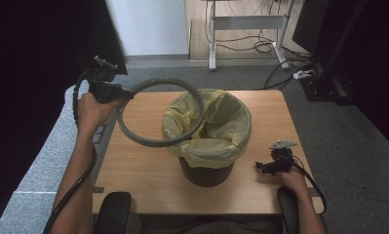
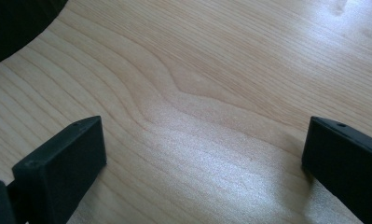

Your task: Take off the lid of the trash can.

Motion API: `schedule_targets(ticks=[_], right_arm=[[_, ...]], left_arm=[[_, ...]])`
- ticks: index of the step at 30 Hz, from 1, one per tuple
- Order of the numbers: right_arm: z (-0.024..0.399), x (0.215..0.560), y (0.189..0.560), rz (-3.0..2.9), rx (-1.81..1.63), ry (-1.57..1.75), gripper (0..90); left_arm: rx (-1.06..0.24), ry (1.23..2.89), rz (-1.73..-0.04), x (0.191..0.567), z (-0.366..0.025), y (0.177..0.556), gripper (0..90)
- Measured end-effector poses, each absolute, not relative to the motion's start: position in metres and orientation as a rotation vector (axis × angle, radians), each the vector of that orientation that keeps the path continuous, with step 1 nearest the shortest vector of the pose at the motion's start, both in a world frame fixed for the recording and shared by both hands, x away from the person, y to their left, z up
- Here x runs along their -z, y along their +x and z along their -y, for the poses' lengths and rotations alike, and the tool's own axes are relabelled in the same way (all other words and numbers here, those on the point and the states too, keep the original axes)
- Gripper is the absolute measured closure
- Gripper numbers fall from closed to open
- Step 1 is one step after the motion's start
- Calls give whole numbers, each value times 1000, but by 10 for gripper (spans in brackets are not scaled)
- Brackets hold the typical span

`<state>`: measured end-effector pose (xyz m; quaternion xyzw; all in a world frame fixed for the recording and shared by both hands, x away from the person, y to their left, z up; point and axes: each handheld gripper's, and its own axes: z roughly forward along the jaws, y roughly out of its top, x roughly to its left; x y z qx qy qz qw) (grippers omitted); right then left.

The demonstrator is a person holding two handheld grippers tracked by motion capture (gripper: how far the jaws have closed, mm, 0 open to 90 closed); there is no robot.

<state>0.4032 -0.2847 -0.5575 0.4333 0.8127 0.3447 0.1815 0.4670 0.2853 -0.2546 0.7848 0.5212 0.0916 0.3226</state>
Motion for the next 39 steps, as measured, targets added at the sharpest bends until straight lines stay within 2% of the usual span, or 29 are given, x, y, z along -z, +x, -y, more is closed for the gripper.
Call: schedule_targets(ticks=[39], right_arm=[[285,557,403,-2295,-971,1222,0]], left_arm=[[-263,1908,-1535,266,-381,434,782]])
